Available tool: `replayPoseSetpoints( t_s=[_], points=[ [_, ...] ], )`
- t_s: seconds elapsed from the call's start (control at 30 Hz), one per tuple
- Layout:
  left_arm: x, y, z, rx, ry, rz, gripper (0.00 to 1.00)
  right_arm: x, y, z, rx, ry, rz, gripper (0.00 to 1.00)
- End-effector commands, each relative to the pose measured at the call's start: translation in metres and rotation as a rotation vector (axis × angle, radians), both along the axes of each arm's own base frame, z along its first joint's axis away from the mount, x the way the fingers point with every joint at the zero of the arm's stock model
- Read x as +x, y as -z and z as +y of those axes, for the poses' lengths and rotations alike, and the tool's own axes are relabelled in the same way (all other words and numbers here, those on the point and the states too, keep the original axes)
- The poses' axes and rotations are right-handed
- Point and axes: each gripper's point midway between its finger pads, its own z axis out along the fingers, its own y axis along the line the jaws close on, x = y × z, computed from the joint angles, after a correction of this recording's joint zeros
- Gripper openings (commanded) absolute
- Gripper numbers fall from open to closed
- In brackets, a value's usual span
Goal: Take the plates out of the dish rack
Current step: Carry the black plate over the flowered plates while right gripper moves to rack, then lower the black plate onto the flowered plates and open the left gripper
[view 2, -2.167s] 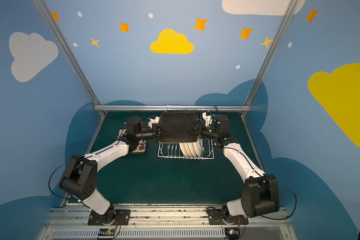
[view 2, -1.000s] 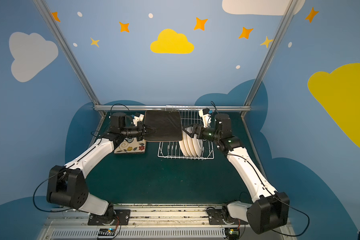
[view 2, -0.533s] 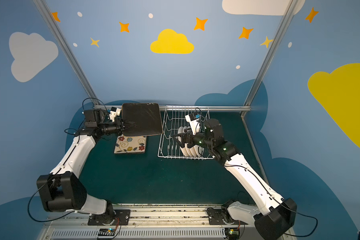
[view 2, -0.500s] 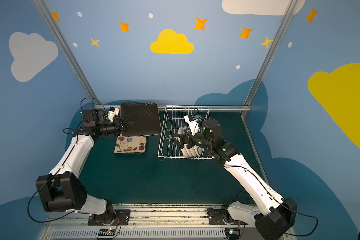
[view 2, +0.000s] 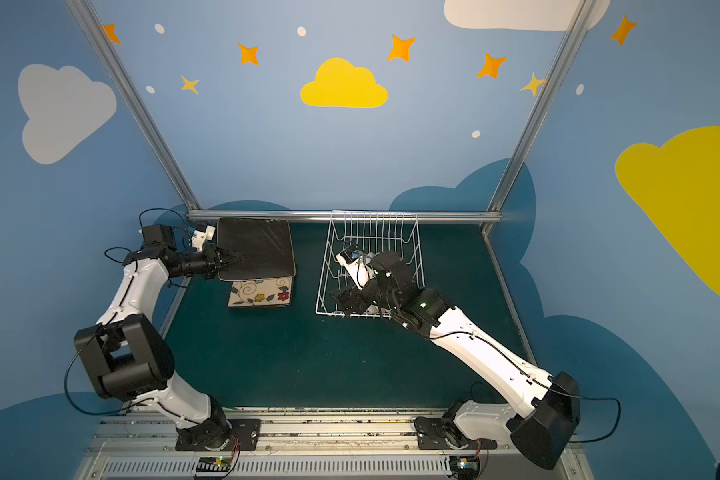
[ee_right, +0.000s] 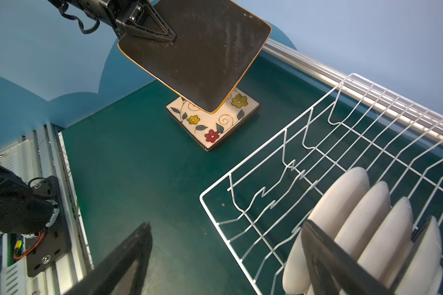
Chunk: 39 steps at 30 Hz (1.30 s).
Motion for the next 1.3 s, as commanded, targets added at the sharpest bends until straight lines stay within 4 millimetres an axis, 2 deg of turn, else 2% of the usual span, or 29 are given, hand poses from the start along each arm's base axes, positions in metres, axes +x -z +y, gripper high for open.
replayPoseSetpoints(
  t_s=[0.0, 0.2, 0.37, 0.77, 1.27],
  points=[
    [-0.003, -0.010, -0.001, 0.083, 0.088, -0.087, 0.03, 0.004, -0.014, 0.001, -0.018, 0.012, -0.063, 0.91],
    [0.007, 0.023, 0.013, 0.180, 0.072, -0.055, 0.03, 0.008, -0.011, 0.005, -0.036, 0.017, -0.068, 0.91],
    [0.016, 0.035, 0.015, 0.175, 0.072, -0.076, 0.03, 0.014, -0.010, 0.009, -0.043, 0.025, -0.066, 0.92],
    [0.034, 0.075, 0.024, 0.167, 0.122, 0.020, 0.03, 0.024, -0.006, 0.020, -0.060, 0.029, -0.037, 0.92],
    [0.030, 0.118, 0.029, 0.172, 0.140, 0.143, 0.03, 0.022, 0.004, 0.018, -0.081, 0.037, -0.017, 0.92]
  ],
)
